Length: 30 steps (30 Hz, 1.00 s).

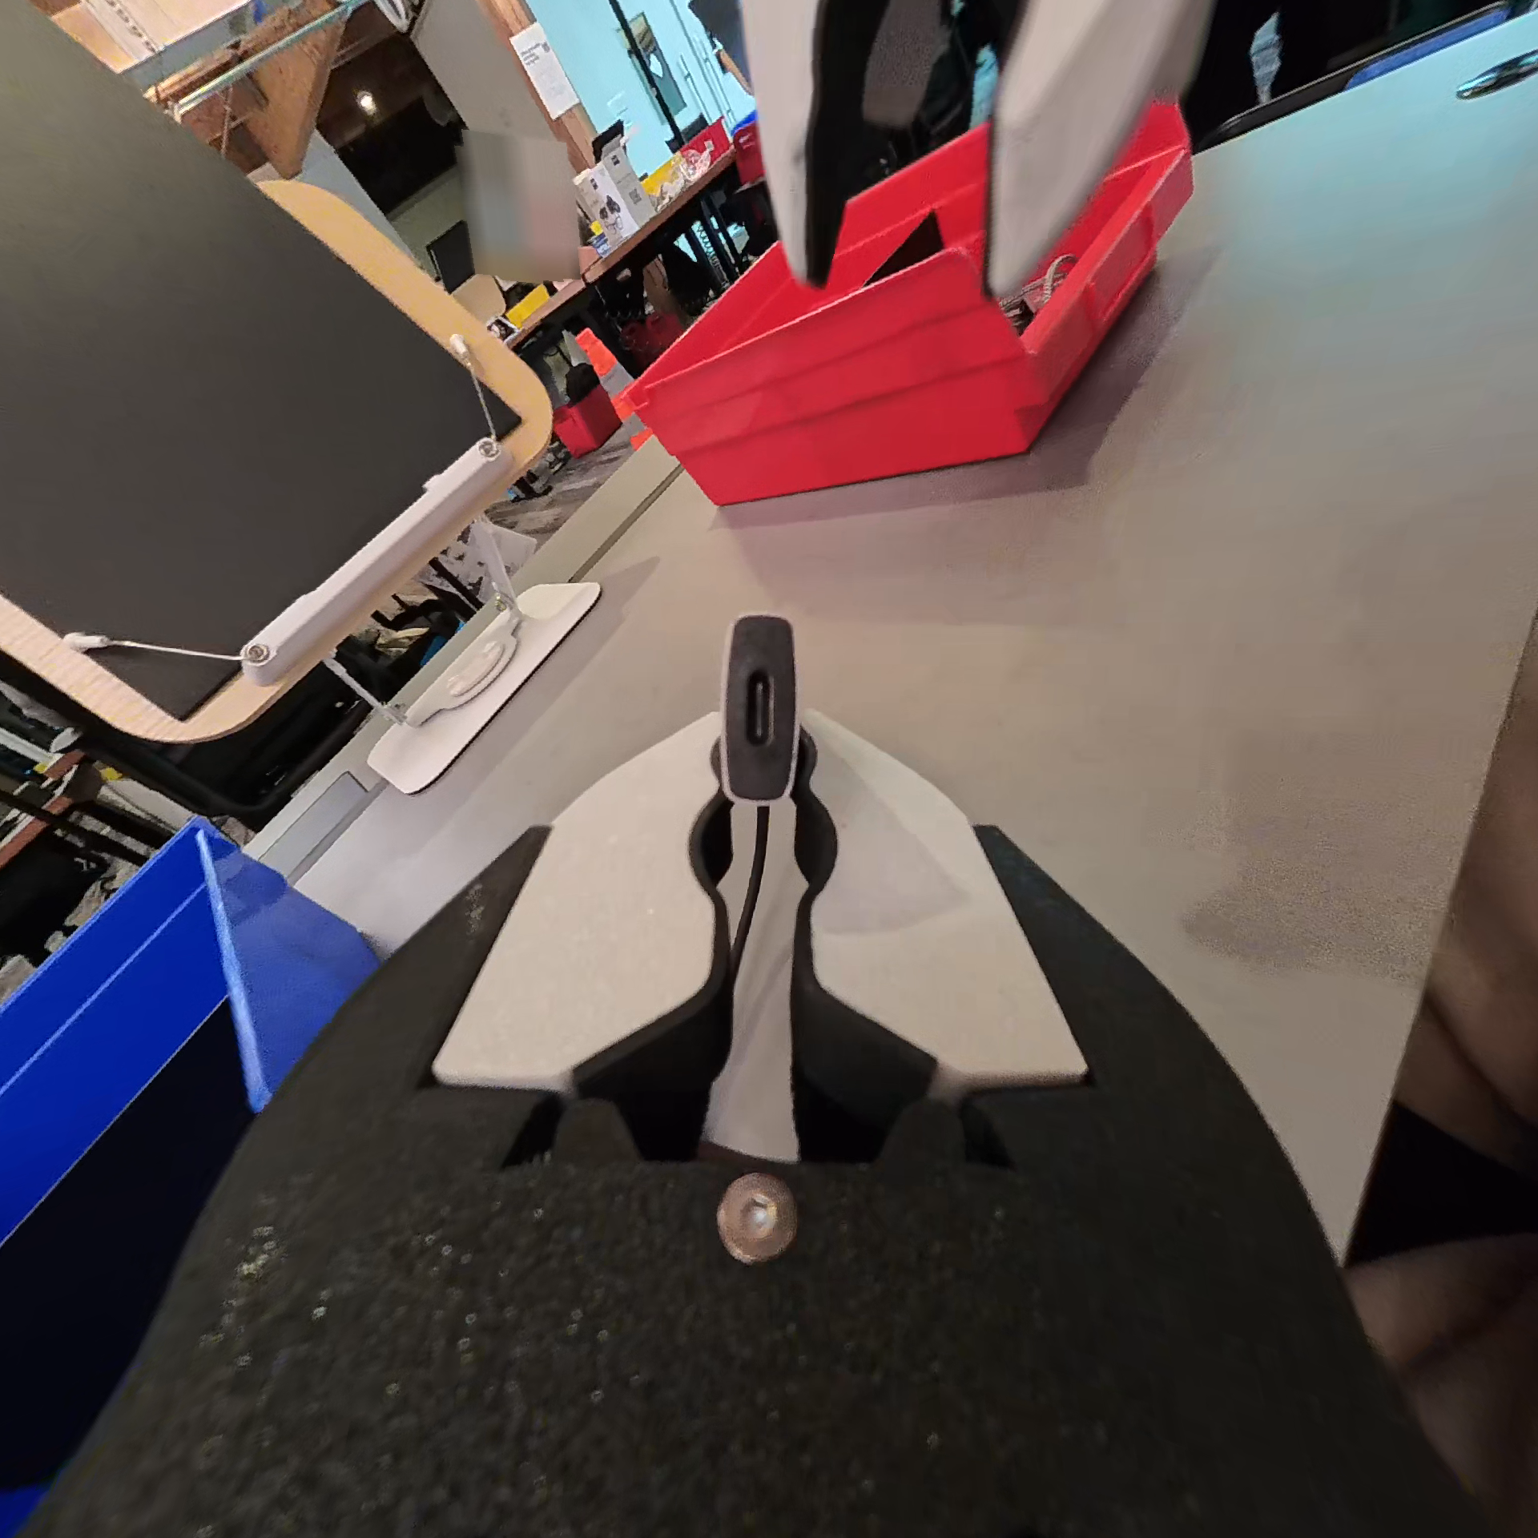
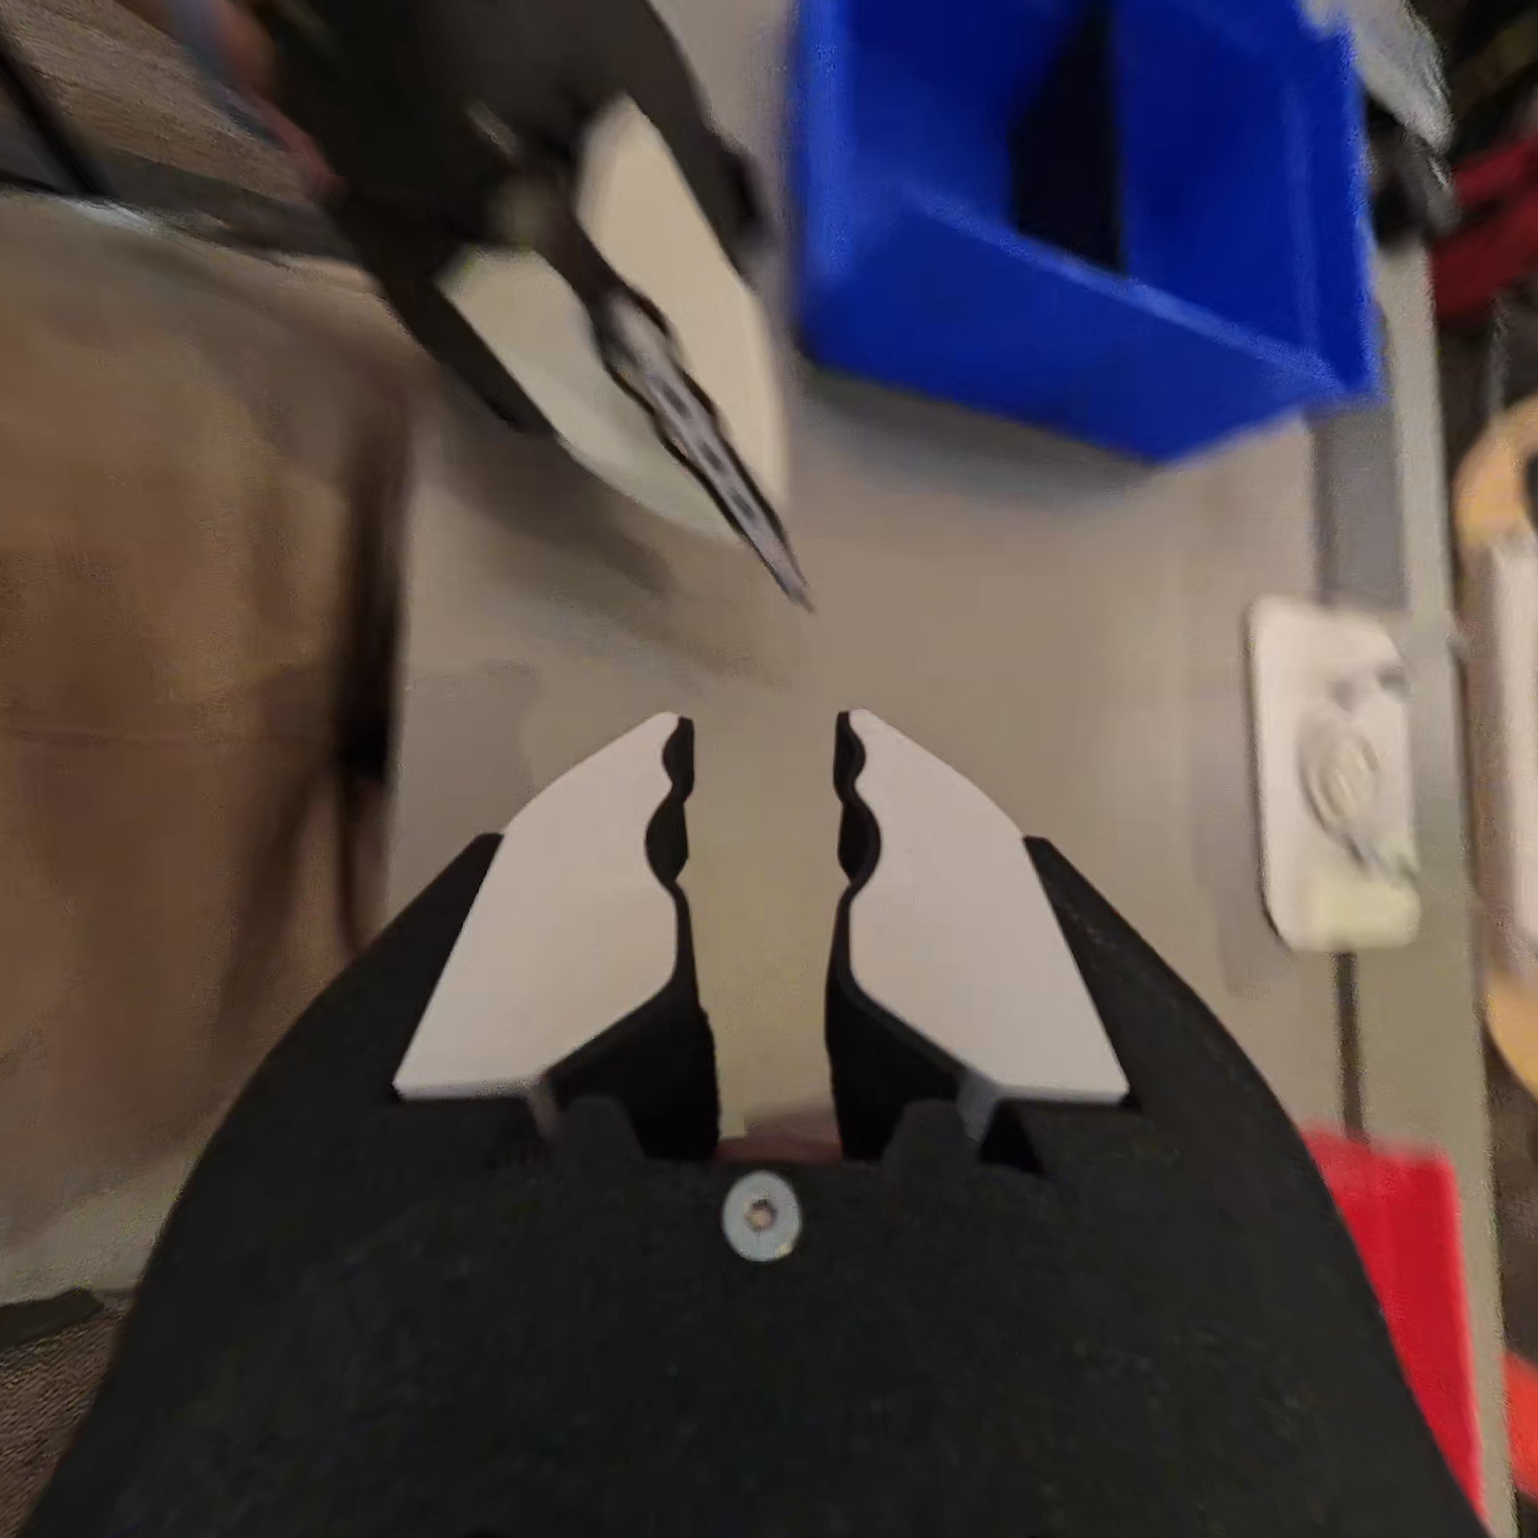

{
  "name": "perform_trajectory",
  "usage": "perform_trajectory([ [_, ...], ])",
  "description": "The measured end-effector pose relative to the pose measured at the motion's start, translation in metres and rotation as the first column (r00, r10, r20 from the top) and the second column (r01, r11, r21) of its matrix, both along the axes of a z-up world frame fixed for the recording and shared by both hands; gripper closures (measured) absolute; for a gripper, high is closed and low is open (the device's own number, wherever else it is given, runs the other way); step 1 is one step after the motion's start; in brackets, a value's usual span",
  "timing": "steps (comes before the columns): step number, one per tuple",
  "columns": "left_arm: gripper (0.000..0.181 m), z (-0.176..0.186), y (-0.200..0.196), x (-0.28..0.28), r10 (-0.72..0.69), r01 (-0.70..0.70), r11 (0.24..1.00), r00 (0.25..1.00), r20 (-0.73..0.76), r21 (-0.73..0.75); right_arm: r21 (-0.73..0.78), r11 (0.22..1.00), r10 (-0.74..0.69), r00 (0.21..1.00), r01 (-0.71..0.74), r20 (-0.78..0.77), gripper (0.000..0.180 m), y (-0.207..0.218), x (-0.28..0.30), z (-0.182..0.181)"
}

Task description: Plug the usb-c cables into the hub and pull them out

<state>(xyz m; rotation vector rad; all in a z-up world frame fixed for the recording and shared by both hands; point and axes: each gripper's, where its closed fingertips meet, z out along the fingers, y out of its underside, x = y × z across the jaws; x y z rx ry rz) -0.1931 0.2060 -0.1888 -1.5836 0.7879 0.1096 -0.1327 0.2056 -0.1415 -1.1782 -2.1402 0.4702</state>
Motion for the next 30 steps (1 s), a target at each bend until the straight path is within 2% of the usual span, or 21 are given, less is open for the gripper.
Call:
perform_trajectory([
  [2, 0.172, -0.002, -0.002, 0.004, -0.017, 0.017, 1.000, 1.000, -0.021, -0.001, -0.022, 0.994, 0.104, 0.994, -0.104, -0.015, 0.148, -0.037, -0.021, -0.006],
  [5, 0.172, -0.004, -0.006, 0.010, -0.039, 0.040, 0.999, 0.998, -0.056, 0.004, -0.047, 0.983, 0.179, 0.984, -0.180, -0.024, 0.148, -0.064, -0.043, -0.015],
  [7, 0.172, -0.006, -0.008, 0.014, -0.052, 0.053, 0.999, 0.995, -0.084, 0.004, 0.014, 0.984, 0.177, 0.984, -0.177, -0.007, 0.150, -0.062, -0.053, -0.023],
  [9, 0.172, -0.008, -0.010, 0.017, -0.058, 0.059, 0.998, 0.992, -0.113, 0.006, 0.074, 0.978, 0.195, 0.981, -0.196, 0.020, 0.167, -0.060, -0.054, -0.027],
  [10, 0.171, -0.009, -0.010, 0.017, -0.059, 0.060, 0.998, 0.992, -0.110, 0.003, 0.105, 0.976, 0.190, 0.981, -0.192, 0.024, 0.168, -0.058, -0.054, -0.025],
  [12, 0.165, -0.004, -0.011, 0.018, -0.051, 0.052, 0.998, 0.997, -0.063, 0.022, 0.150, 0.975, 0.164, 0.986, -0.164, 0.008, 0.171, -0.048, -0.050, -0.011],
  [14, 0.153, 0.003, -0.009, 0.012, -0.009, 0.012, 0.998, 0.999, -0.048, 0.058, 0.134, 0.983, 0.130, 0.990, -0.122, -0.052, 0.171, -0.034, -0.042, 0.018],
  [17, 0.154, 0.010, -0.007, 0.003, 0.024, -0.023, 0.996, 1.000, -0.010, 0.080, 0.140, 0.989, -0.009, 0.981, 0.037, -0.192, 0.171, 0.016, -0.016, 0.085],
  [20, 0.160, 0.007, -0.004, -0.001, 0.035, -0.036, 0.998, 0.999, 0.021, 0.055, 0.141, 0.963, -0.167, 0.917, 0.231, -0.362, 0.171, 0.075, 0.025, 0.163],
  [23, 0.164, 0.003, -0.003, 0.001, 0.033, -0.033, 0.998, 0.999, -0.003, 0.049, 0.157, 0.908, -0.293, 0.856, 0.389, -0.426, 0.171, 0.130, 0.068, 0.209],
  [26, 0.165, -0.002, -0.002, 0.007, 0.028, -0.027, 0.999, 0.999, -0.039, 0.045, 0.196, 0.835, -0.425, 0.829, 0.514, -0.365, 0.171, 0.190, 0.101, 0.207],
  [30, 0.166, -0.010, -0.001, 0.012, 0.032, -0.028, 0.999, 0.995, -0.097, 0.035, 0.212, 0.753, -0.580, 0.780, 0.623, -0.234, 0.171, 0.267, 0.130, 0.163],
])
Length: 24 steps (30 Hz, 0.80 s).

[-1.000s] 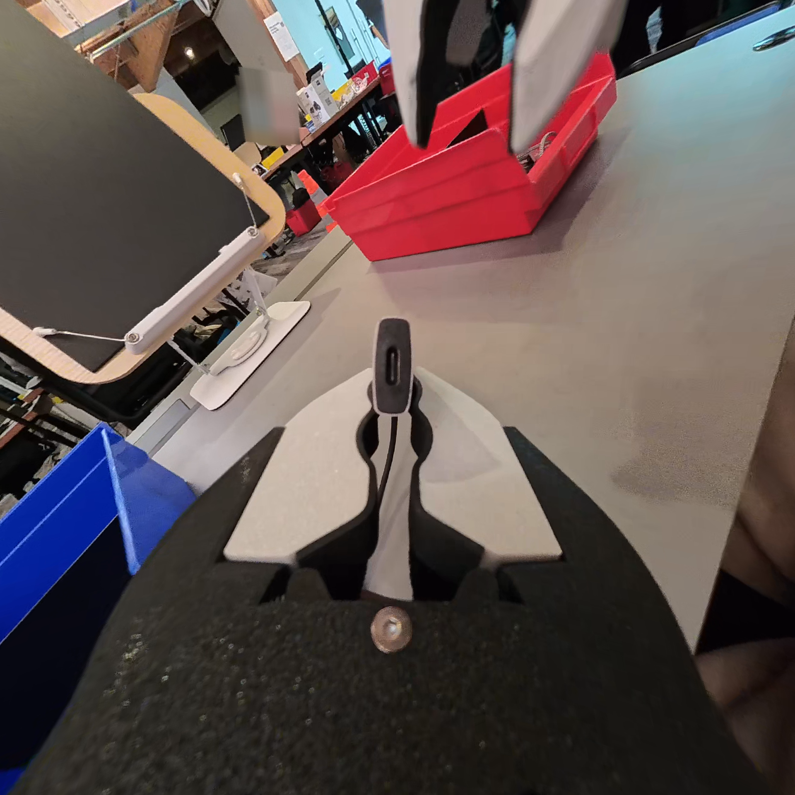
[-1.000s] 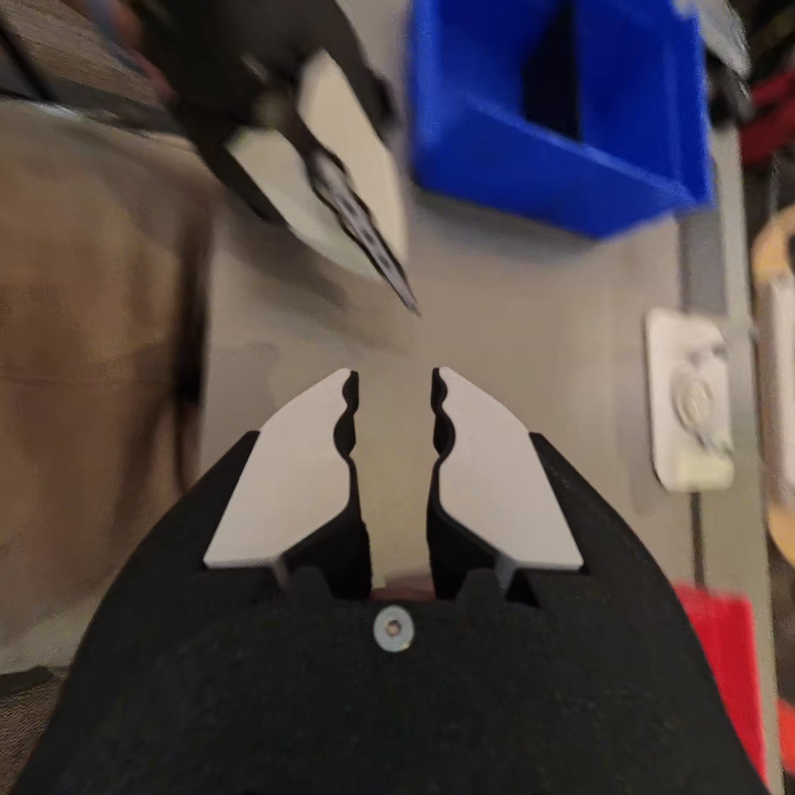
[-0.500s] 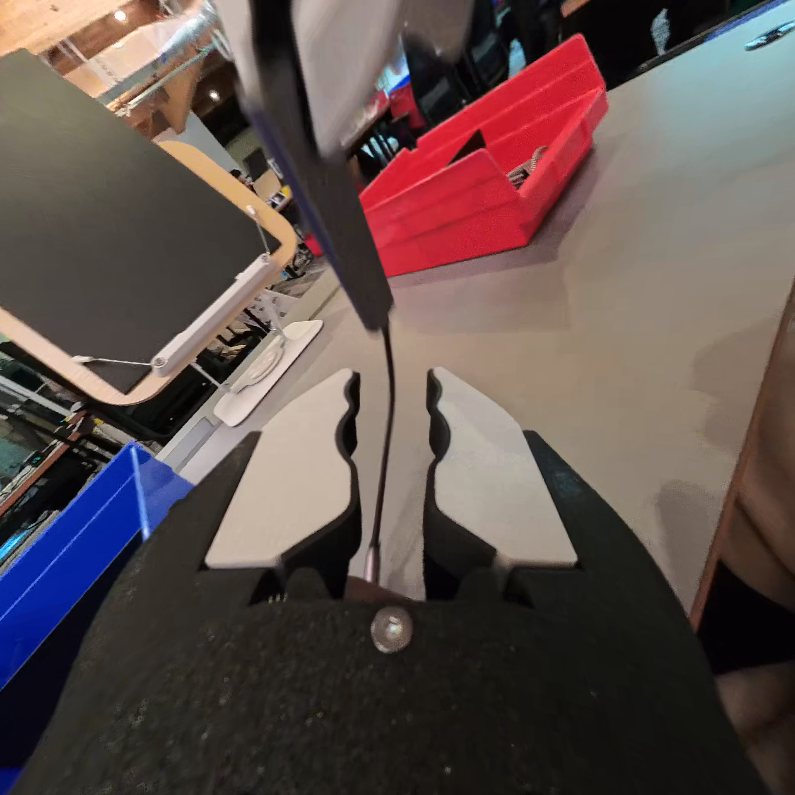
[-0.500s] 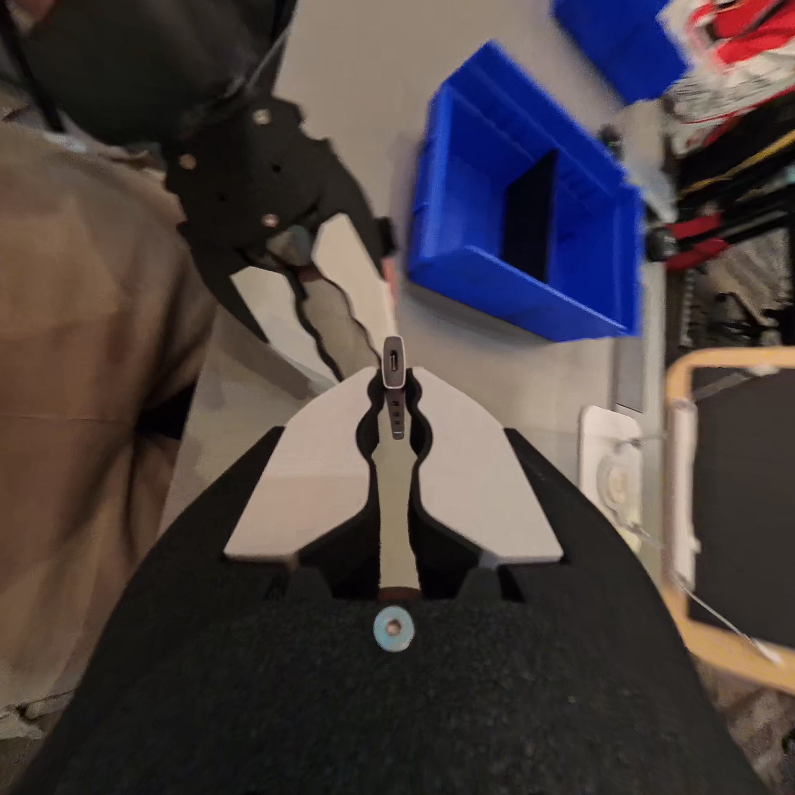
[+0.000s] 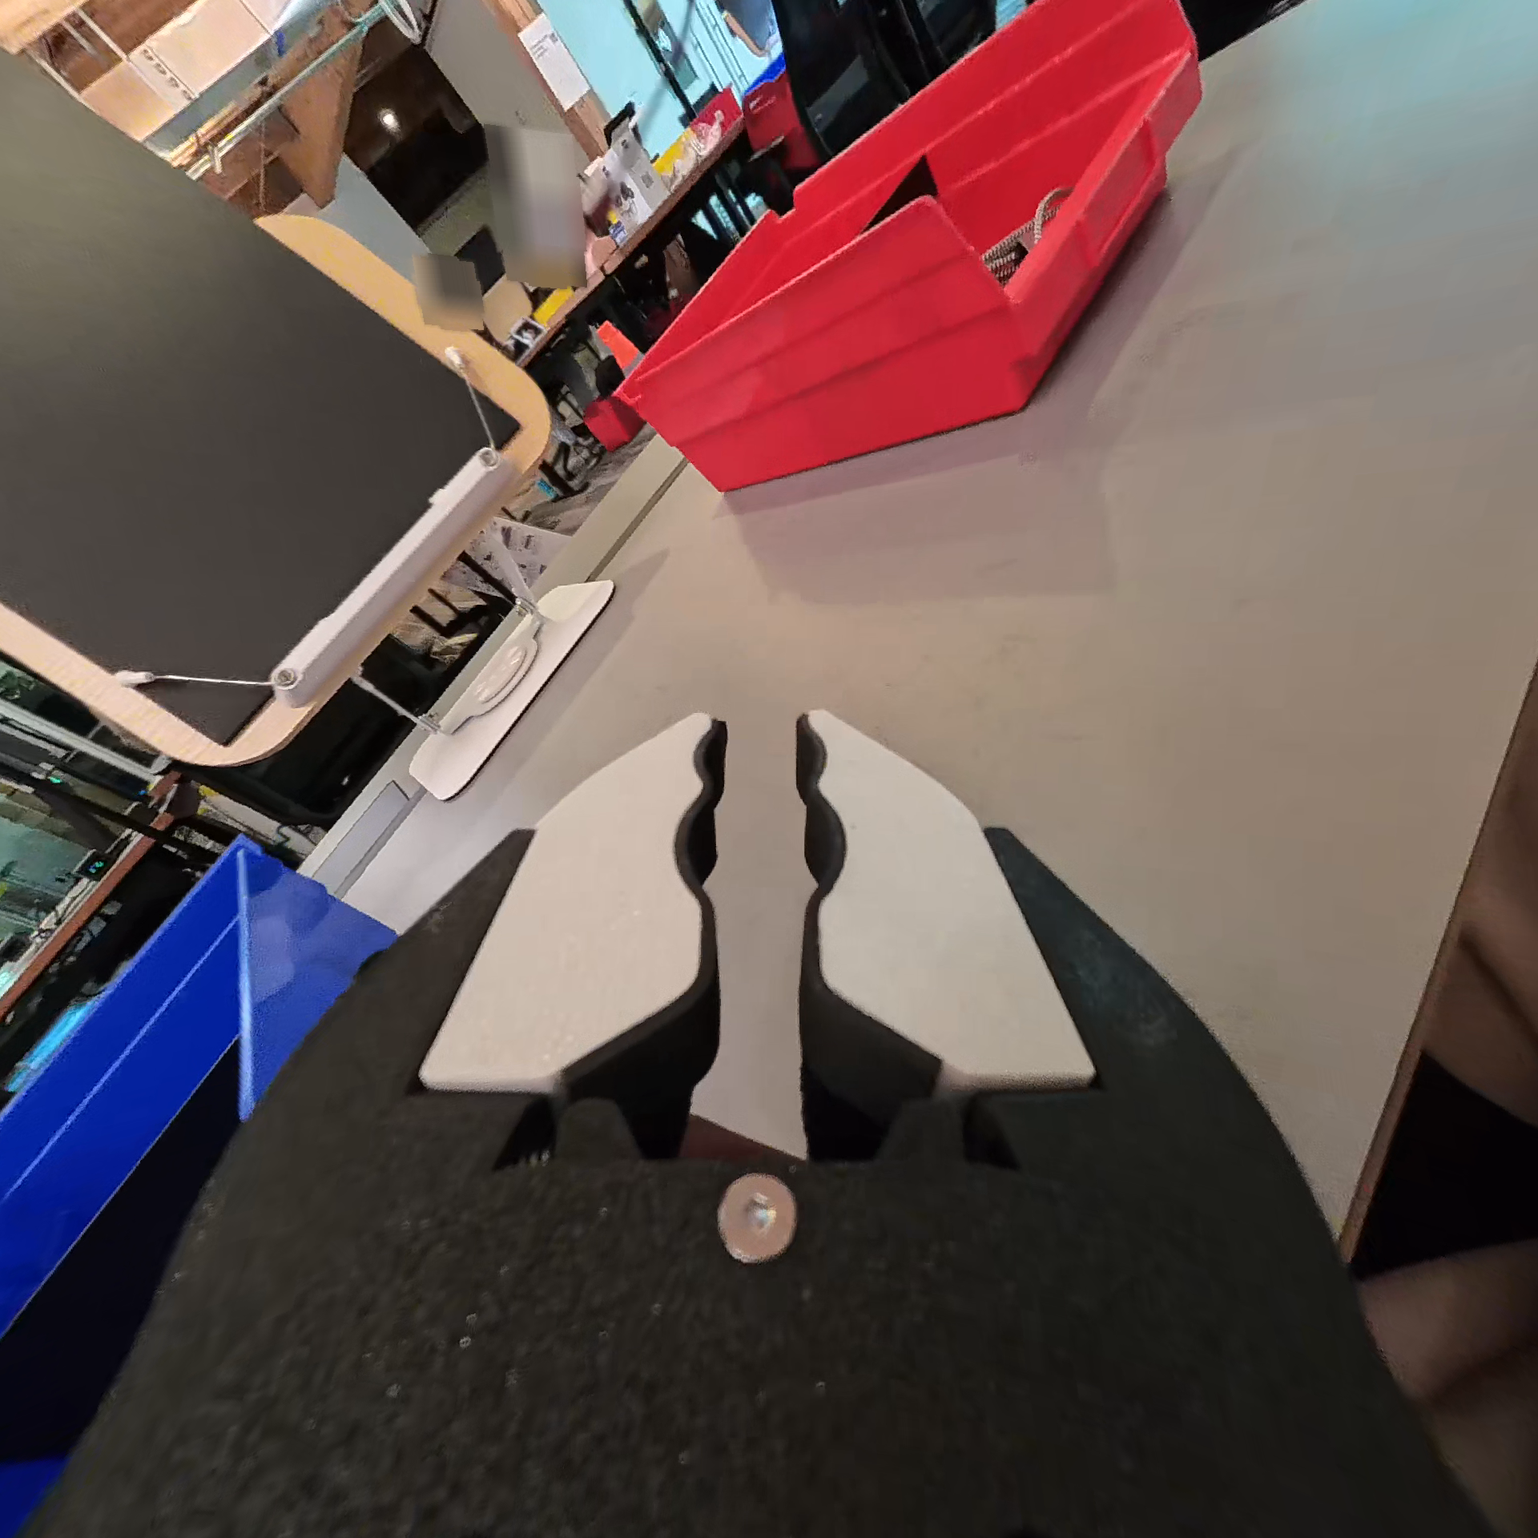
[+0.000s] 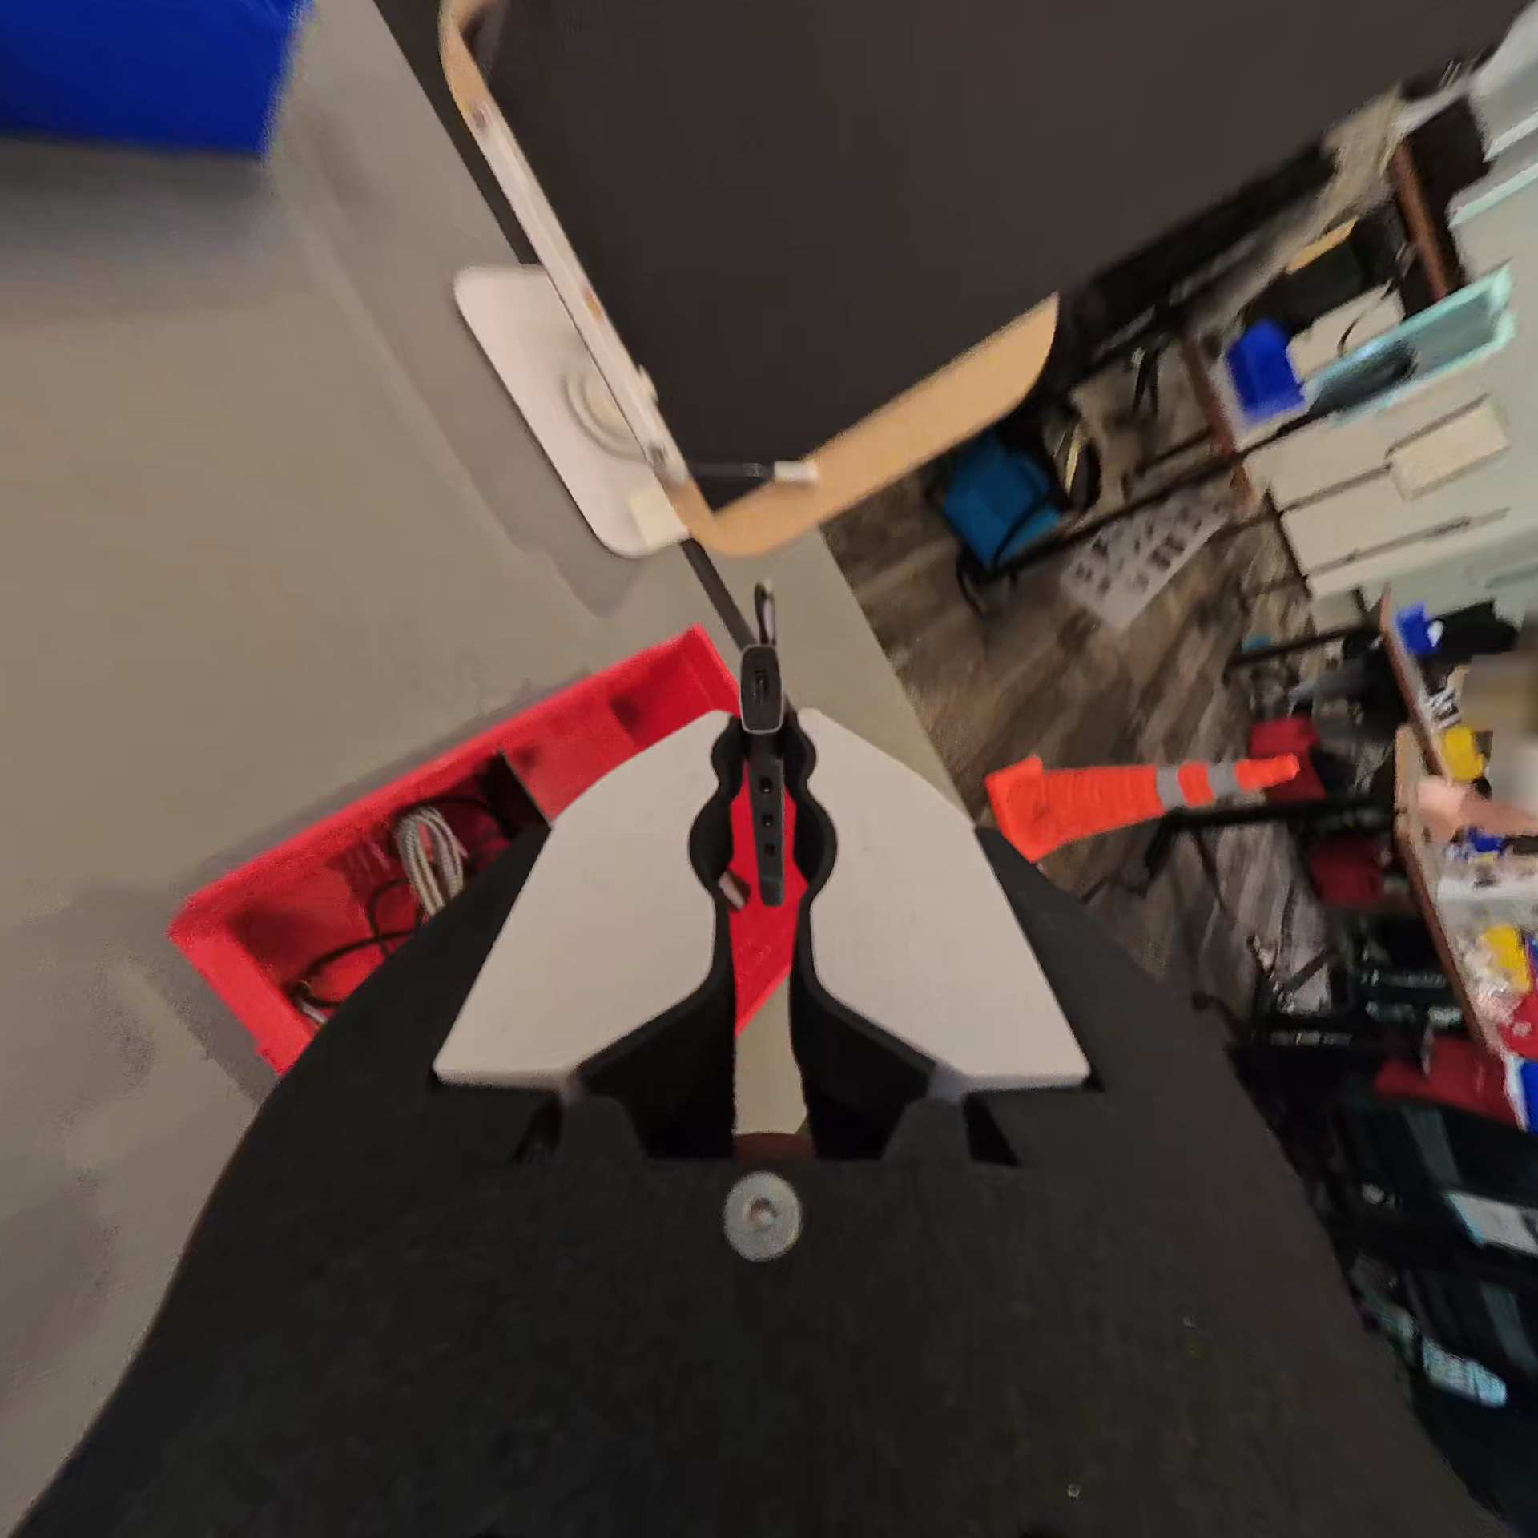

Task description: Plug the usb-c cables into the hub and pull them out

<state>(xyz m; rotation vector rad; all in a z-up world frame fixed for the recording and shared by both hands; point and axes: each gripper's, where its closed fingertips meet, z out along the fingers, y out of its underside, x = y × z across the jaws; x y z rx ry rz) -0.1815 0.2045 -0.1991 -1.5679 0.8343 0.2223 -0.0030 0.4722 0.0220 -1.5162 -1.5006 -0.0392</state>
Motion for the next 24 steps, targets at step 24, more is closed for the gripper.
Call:
perform_trajectory([
  [24, 0.158, 0.000, 0.001, -0.021, 0.069, -0.051, 0.992, 0.984, 0.165, -0.113, -0.641, 0.724, -0.254, 0.963, 0.254, 0.094, 0.152, 0.074, -0.028, -0.224],
])
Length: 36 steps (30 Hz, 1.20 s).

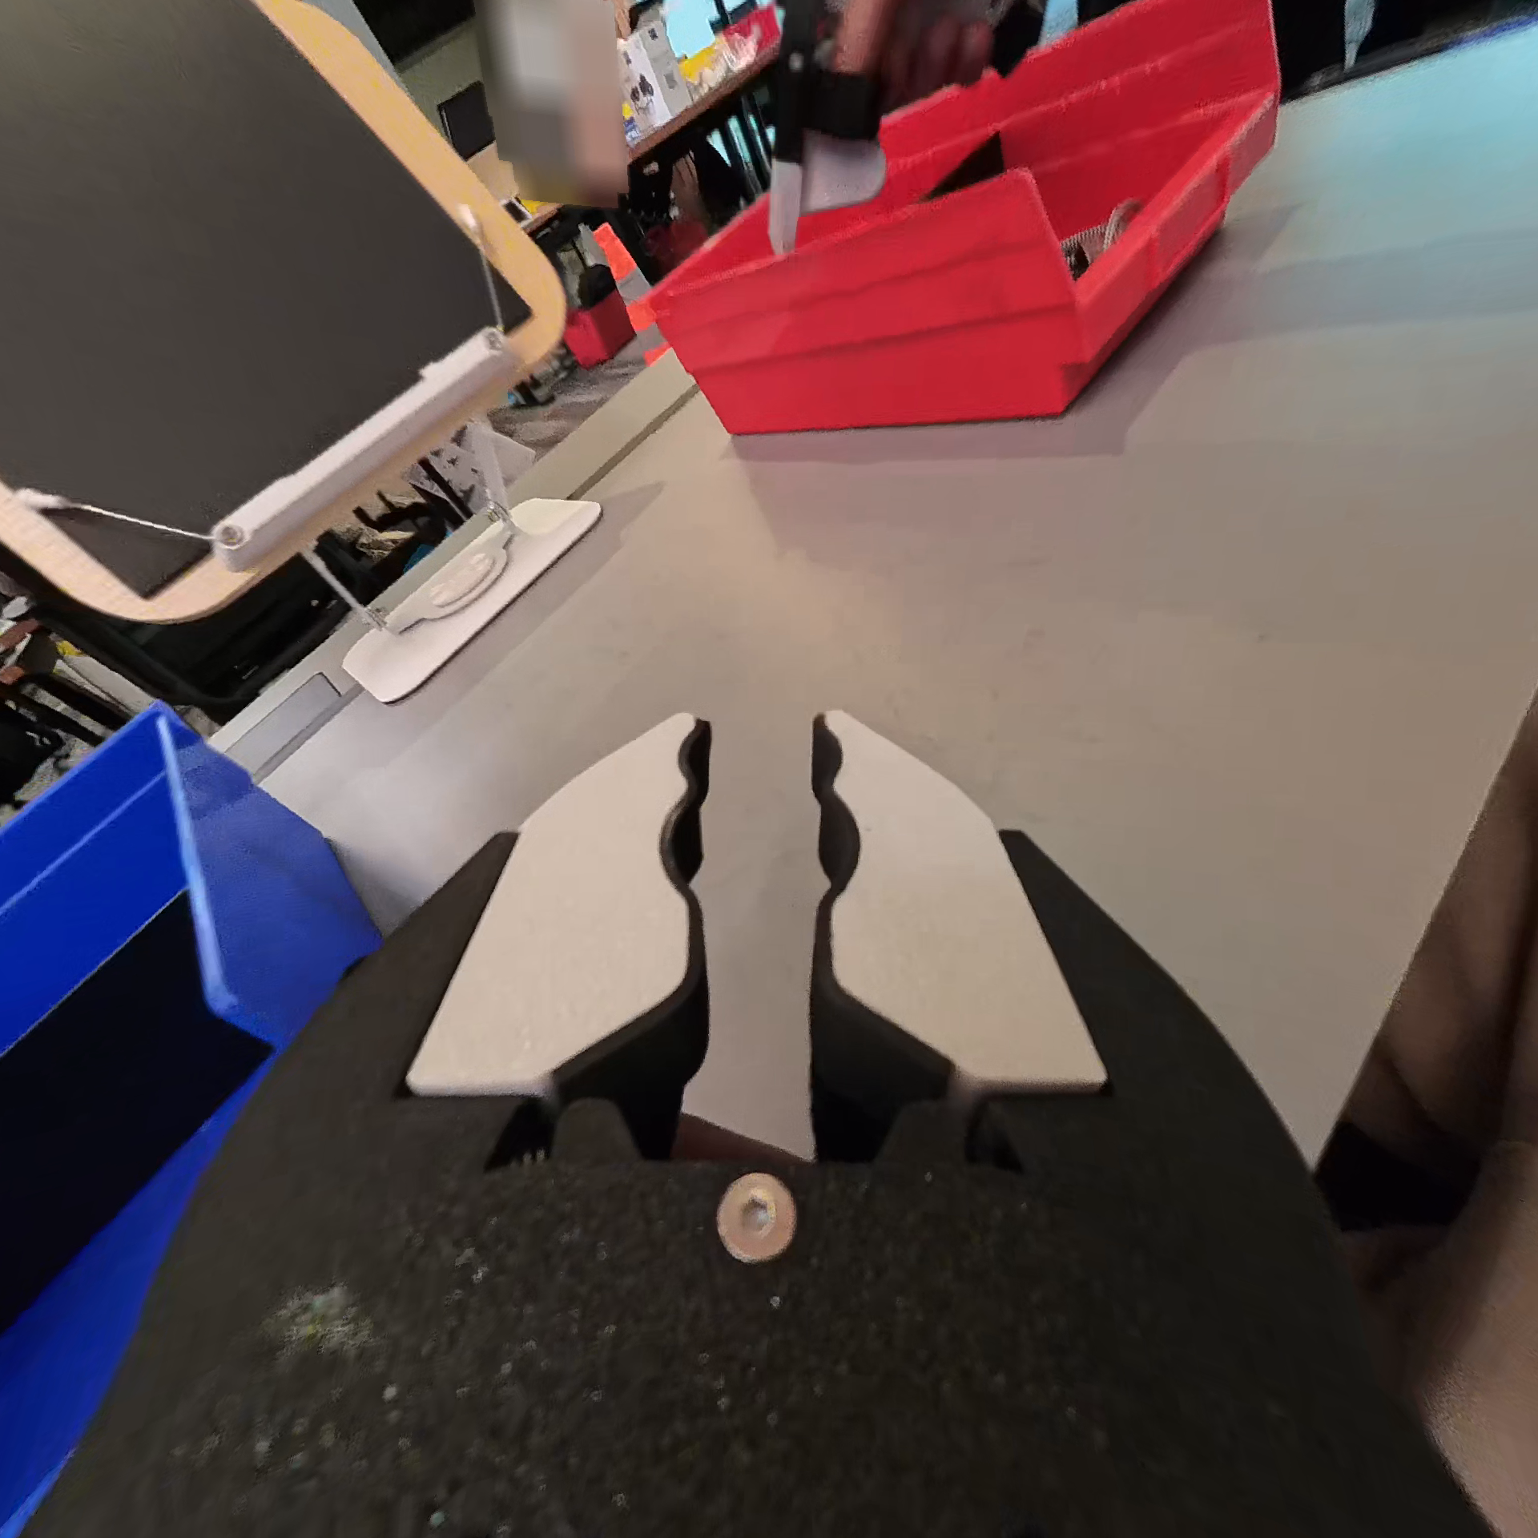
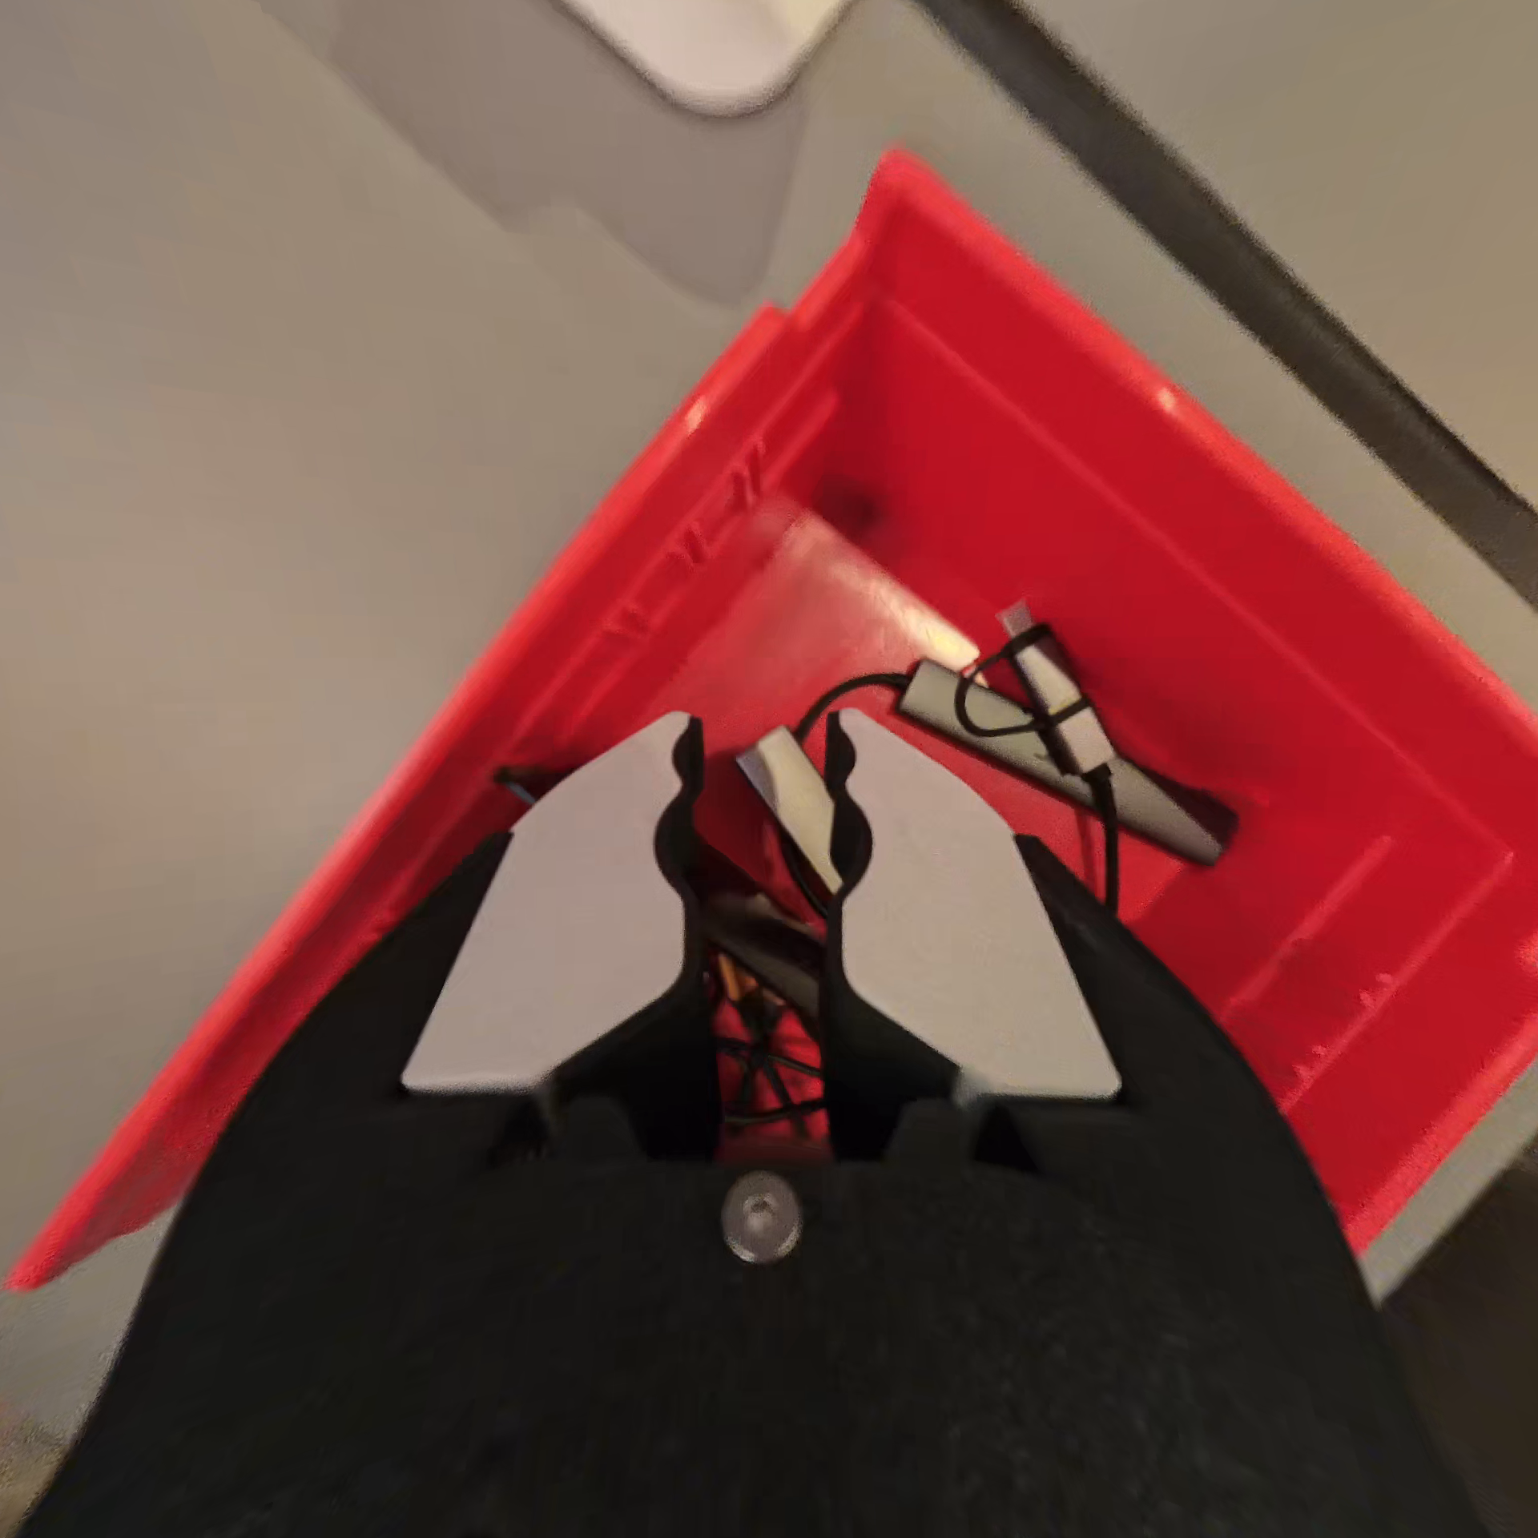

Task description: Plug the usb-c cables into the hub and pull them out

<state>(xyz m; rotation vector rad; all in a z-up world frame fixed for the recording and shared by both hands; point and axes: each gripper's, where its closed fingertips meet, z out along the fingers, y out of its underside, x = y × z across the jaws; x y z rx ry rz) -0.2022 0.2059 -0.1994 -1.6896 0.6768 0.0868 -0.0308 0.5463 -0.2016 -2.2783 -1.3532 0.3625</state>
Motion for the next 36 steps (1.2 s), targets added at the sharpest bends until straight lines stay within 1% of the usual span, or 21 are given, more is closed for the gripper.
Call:
perform_trajectory([
  [2, 0.158, 0.013, -0.004, -0.003, 0.011, -0.012, 1.000, 0.997, 0.078, 0.014, 0.061, 0.998, -0.022, 0.991, 0.030, -0.131, 0.152, -0.011, -0.002, 0.030],
  [4, 0.158, 0.027, -0.007, -0.007, 0.027, -0.032, 0.999, 0.985, 0.173, 0.025, 0.172, 0.981, -0.044, 0.964, 0.092, -0.262, 0.151, -0.031, 0.004, 0.066],
  [6, 0.158, 0.037, -0.011, -0.015, 0.044, -0.056, 0.998, 0.969, 0.244, 0.041, 0.273, 0.952, -0.021, 0.921, 0.137, -0.388, 0.149, -0.068, 0.012, 0.095],
  [8, 0.158, 0.044, -0.017, -0.033, 0.097, -0.116, 0.992, 0.954, 0.283, 0.053, 0.336, 0.918, -0.029, 0.881, 0.211, -0.473, 0.148, -0.108, 0.029, 0.103],
  [10, 0.158, 0.050, -0.027, -0.055, 0.159, -0.188, 0.980, 0.937, 0.312, 0.062, 0.331, 0.900, -0.057, 0.829, 0.284, -0.556, 0.149, -0.150, 0.045, 0.092],
  [13, 0.158, 0.063, -0.048, -0.099, 0.291, -0.343, 0.936, 0.879, 0.378, 0.079, 0.275, 0.866, -0.158, 0.751, 0.417, -0.641, 0.149, -0.199, 0.069, 0.052],
  [15, 0.158, 0.059, -0.062, -0.122, 0.352, -0.402, 0.914, 0.846, 0.402, 0.046, 0.299, 0.812, -0.201, 0.722, 0.501, -0.662, 0.150, -0.219, 0.087, 0.029],
  [16, 0.158, 0.051, -0.069, -0.136, 0.407, -0.447, 0.894, 0.828, 0.386, 0.016, 0.318, 0.780, -0.220, 0.711, 0.539, -0.668, 0.152, -0.225, 0.096, 0.021],
  [17, 0.158, 0.044, -0.075, -0.149, 0.460, -0.489, 0.872, 0.811, 0.362, -0.012, 0.324, 0.760, -0.235, 0.703, 0.563, -0.671, 0.153, -0.226, 0.101, 0.018],
  [18, 0.159, 0.039, -0.079, -0.159, 0.494, -0.513, 0.857, 0.799, 0.344, -0.038, 0.327, 0.761, -0.231, 0.705, 0.560, -0.671, 0.152, -0.225, 0.102, 0.020],
  [21, 0.161, 0.029, -0.082, -0.175, 0.524, -0.534, 0.843, 0.788, 0.324, -0.066, 0.362, 0.741, -0.235, 0.723, 0.566, -0.649, 0.151, -0.210, 0.111, 0.023],
  [23, 0.161, 0.021, -0.082, -0.181, 0.551, -0.549, 0.830, 0.779, 0.299, -0.101, 0.321, 0.752, -0.260, 0.706, 0.576, -0.659, 0.150, -0.203, 0.115, 0.018],
  [25, 0.161, 0.017, -0.084, -0.183, 0.563, -0.557, 0.823, 0.777, 0.282, -0.110, 0.251, 0.762, -0.294, 0.663, 0.597, -0.688, 0.149, -0.199, 0.117, 0.015],
  [27, 0.161, 0.016, -0.087, -0.184, 0.576, -0.570, 0.815, 0.777, 0.253, -0.103, 0.208, 0.761, -0.327, 0.641, 0.614, -0.694, 0.149, -0.194, 0.120, 0.011],
  [32, 0.160, 0.011, -0.095, -0.185, 0.585, -0.571, 0.810, 0.767, 0.263, -0.134, 0.201, 0.757, -0.362, 0.655, 0.622, -0.663, 0.149, -0.185, 0.119, 0.003],
  [36, 0.160, 0.009, -0.102, -0.189, 0.602, -0.586, 0.797, 0.757, 0.254, -0.144, 0.171, 0.772, -0.370, 0.651, 0.612, -0.663, 0.149, -0.182, 0.111, -0.001],
])
